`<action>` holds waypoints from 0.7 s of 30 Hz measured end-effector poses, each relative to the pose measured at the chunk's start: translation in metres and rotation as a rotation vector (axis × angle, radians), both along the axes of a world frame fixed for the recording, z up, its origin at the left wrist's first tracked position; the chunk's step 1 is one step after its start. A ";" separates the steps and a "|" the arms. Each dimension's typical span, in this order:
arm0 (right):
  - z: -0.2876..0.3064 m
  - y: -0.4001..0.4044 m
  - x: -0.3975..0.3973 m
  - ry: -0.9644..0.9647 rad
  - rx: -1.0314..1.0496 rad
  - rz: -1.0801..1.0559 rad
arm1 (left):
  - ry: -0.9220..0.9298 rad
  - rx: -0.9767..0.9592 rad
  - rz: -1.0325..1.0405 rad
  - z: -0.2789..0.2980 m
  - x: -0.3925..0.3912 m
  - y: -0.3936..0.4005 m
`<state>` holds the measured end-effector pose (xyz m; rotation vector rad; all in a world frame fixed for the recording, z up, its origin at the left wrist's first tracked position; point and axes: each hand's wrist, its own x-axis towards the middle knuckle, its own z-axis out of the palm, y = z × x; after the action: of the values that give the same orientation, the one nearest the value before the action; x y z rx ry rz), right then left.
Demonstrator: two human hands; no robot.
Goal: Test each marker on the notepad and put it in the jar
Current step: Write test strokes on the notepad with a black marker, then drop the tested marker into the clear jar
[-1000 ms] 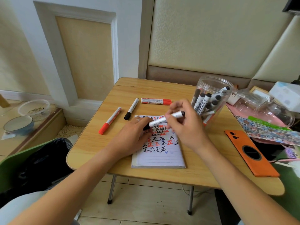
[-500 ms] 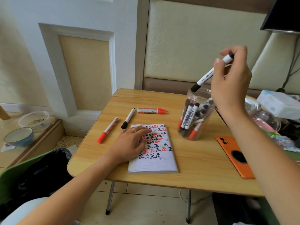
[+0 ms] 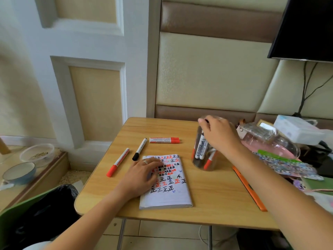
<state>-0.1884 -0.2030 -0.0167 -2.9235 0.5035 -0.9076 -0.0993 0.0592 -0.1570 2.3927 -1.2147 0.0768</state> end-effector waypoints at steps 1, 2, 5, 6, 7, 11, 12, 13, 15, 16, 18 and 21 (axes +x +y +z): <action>-0.001 0.000 0.000 0.009 -0.026 -0.008 | 0.001 0.003 0.003 0.000 0.000 0.000; -0.002 0.000 0.001 0.020 -0.050 -0.016 | 0.000 0.005 0.005 -0.001 0.001 0.001; -0.004 -0.003 0.001 0.031 -0.072 -0.023 | -0.005 0.016 0.009 -0.001 0.002 0.001; -0.004 -0.003 0.000 0.013 -0.057 -0.013 | -0.004 0.016 0.008 -0.001 0.002 0.000; -0.004 -0.002 -0.001 -0.017 -0.041 -0.004 | -0.005 0.012 0.007 -0.002 0.003 0.000; -0.008 0.007 -0.003 -0.224 -0.091 0.063 | -0.012 0.005 0.009 -0.002 0.004 -0.001; -0.009 0.011 -0.003 -0.291 -0.126 0.103 | -0.016 0.001 0.009 -0.002 0.003 -0.002; -0.010 0.016 -0.002 -0.350 -0.163 0.155 | -0.015 0.001 0.012 -0.002 0.003 -0.002; -0.014 0.030 0.003 -0.408 -0.207 0.275 | -0.007 0.001 0.011 -0.001 0.003 -0.003; -0.017 0.037 0.007 -0.402 -0.202 0.333 | -0.001 -0.002 0.010 -0.001 0.003 -0.003; -0.026 0.050 0.020 -0.325 -0.151 0.398 | -0.005 -0.019 0.009 0.001 0.001 -0.003; -0.045 0.060 0.048 -0.094 -0.039 0.360 | 0.004 -0.046 0.012 0.002 -0.001 -0.003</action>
<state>-0.1404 -0.1426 -0.0616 -2.8486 -0.0481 -1.0017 -0.1005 0.0558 -0.1547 2.3595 -1.1844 0.1028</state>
